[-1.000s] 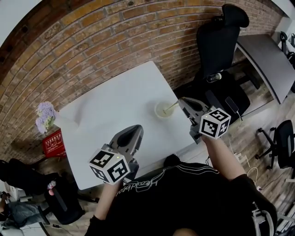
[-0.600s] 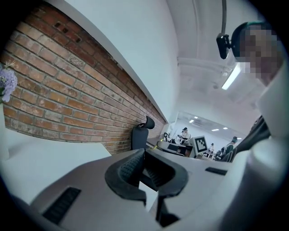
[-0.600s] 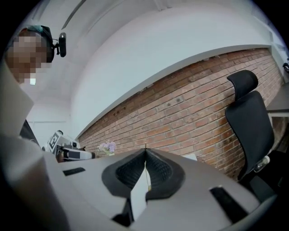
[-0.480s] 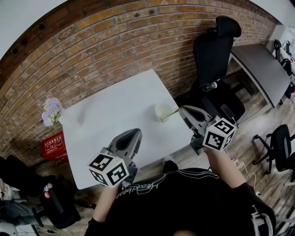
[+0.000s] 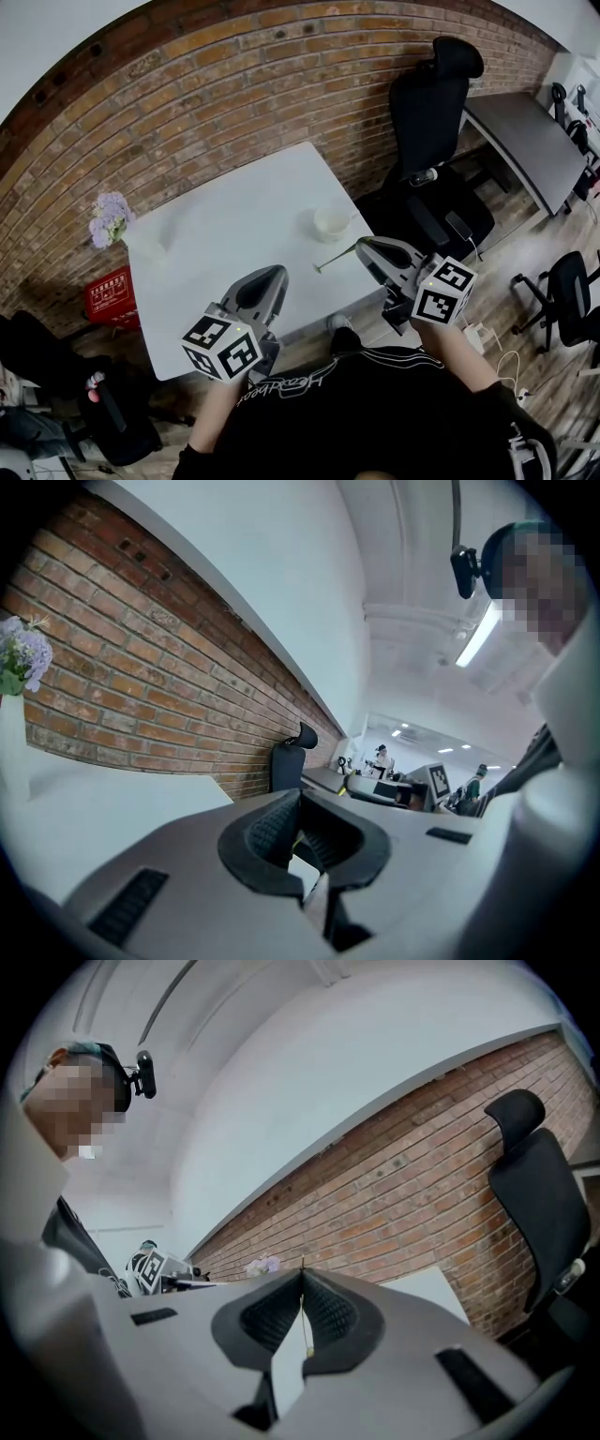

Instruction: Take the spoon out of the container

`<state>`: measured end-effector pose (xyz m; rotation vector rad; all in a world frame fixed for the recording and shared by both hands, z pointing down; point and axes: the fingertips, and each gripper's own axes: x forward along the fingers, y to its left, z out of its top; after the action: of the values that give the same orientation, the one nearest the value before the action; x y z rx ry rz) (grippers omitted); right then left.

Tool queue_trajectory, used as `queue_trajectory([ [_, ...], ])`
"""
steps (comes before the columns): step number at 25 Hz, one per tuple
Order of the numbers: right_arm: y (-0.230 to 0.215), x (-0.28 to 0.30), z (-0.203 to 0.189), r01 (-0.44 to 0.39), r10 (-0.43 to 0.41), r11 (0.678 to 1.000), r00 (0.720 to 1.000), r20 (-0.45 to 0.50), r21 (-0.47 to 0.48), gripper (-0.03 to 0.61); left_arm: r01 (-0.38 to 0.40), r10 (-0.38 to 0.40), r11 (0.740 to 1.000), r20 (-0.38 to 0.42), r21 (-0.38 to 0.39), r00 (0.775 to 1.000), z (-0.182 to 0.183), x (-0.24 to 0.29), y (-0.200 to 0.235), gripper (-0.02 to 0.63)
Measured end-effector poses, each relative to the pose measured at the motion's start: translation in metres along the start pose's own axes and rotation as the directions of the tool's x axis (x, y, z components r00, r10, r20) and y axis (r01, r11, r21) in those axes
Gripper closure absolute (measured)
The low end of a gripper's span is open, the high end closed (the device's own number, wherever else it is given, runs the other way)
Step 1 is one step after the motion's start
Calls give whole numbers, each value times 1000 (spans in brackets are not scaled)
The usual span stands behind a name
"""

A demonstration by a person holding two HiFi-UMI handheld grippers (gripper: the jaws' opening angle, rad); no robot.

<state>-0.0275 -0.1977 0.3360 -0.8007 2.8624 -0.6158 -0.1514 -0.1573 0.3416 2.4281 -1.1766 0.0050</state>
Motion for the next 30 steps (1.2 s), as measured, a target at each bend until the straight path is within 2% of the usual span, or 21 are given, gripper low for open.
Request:
queue_trajectory([
  [8, 10, -2, -14, -5, 5, 1000, 1000, -7, 16, 578, 5, -5, 1000, -7, 2, 1000, -6, -7, -3, 607],
  [30, 8, 5, -20, -8, 8, 1000, 1000, -25, 28, 578, 19, -19, 1000, -19, -3, 1000, -7, -2, -1, 607],
])
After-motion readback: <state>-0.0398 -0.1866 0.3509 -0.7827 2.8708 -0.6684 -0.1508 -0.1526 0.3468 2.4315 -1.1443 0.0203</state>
